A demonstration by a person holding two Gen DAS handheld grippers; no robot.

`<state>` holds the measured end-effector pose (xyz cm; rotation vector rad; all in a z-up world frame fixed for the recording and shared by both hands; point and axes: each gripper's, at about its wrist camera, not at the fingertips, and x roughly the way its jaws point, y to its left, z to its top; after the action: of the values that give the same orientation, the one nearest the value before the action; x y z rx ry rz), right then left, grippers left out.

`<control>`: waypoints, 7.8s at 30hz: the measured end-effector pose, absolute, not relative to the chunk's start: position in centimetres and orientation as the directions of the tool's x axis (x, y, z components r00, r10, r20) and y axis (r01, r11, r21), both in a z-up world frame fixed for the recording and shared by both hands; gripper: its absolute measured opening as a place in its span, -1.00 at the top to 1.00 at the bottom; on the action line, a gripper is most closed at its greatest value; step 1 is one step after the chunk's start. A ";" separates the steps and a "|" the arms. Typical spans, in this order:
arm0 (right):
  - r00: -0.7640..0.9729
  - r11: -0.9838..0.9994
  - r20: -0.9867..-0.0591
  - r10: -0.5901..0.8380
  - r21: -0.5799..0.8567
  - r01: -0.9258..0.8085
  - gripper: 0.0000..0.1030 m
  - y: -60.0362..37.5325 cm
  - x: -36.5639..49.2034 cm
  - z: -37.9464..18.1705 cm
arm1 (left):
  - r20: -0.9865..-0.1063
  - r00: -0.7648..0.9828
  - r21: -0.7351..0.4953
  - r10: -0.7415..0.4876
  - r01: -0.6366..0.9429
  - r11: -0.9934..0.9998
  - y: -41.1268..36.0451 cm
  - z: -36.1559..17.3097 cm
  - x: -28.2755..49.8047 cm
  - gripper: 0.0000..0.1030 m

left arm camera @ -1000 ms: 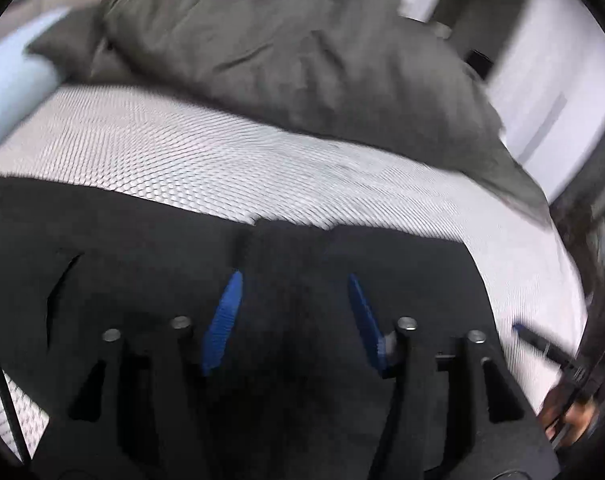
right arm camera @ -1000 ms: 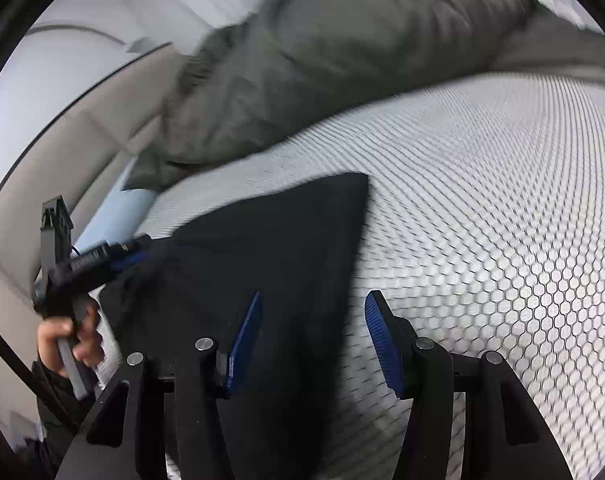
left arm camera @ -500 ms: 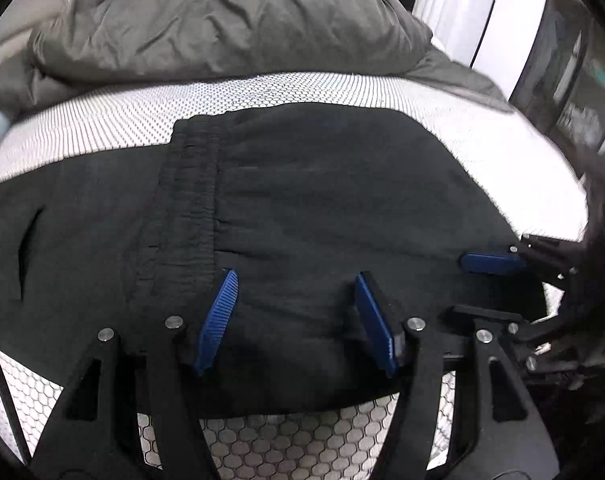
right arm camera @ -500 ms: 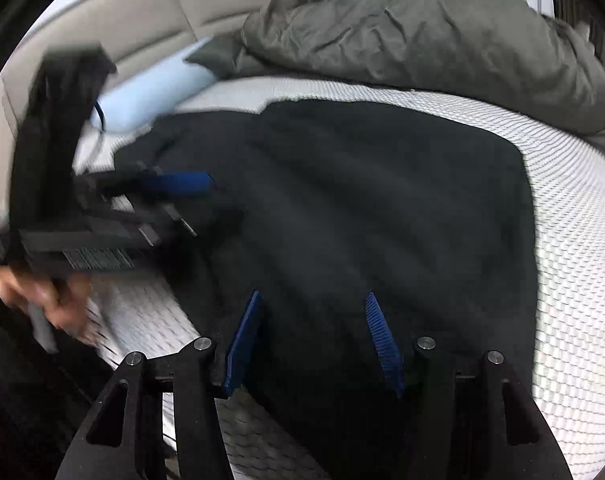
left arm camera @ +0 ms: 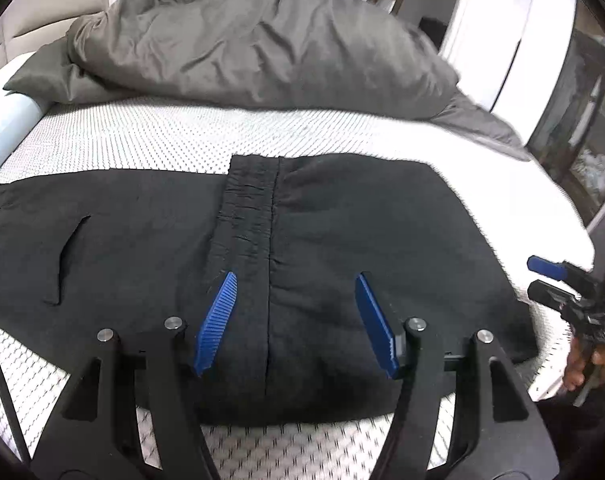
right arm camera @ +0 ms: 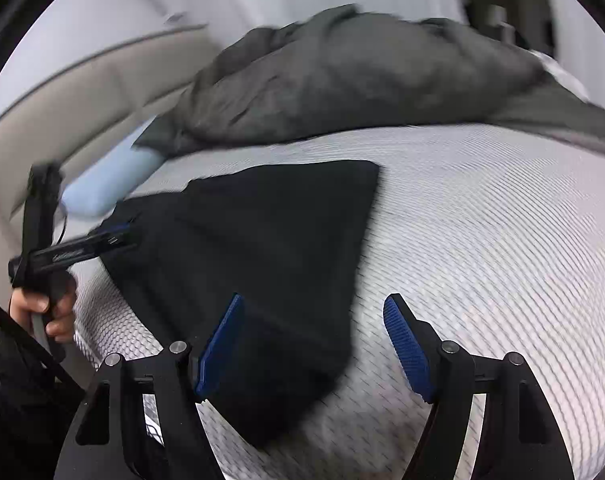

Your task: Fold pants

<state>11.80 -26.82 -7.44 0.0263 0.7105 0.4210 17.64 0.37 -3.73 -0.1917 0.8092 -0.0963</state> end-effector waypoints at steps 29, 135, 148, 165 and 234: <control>0.623 0.870 -0.631 0.463 0.458 -0.182 0.65 -30.5 8.5 -11.7 | -0.772 0.548 -0.172 -0.323 0.310 0.935 -14.8 -7.7 19.1 -0.38; 0.573 0.847 -0.678 0.460 0.140 -0.513 -0.32 -21.6 16.1 -9.0 | -0.691 0.700 -0.141 -0.178 0.110 0.984 -4.7 -4.9 20.3 -0.33; 0.605 0.898 -0.707 0.366 0.099 -0.429 -0.20 -24.4 17.3 -9.3 | -0.746 0.651 -0.117 -0.140 0.080 0.990 -2.1 -7.0 19.6 -0.60; 0.581 0.889 -0.720 0.379 0.110 -0.444 -0.23 -17.9 27.4 -6.1 | -0.730 0.656 -0.240 -0.192 0.017 0.971 0.1 -5.8 30.5 0.79; 0.613 0.899 -0.674 0.412 0.194 -0.392 -0.88 -22.4 15.4 -8.9 | -0.415 0.878 -0.428 0.237 -0.418 0.801 11.7 1.5 15.0 1.00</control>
<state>15.43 -22.39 -8.93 0.0282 0.7836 0.4636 15.03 11.74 1.54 -0.5354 0.3546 0.3590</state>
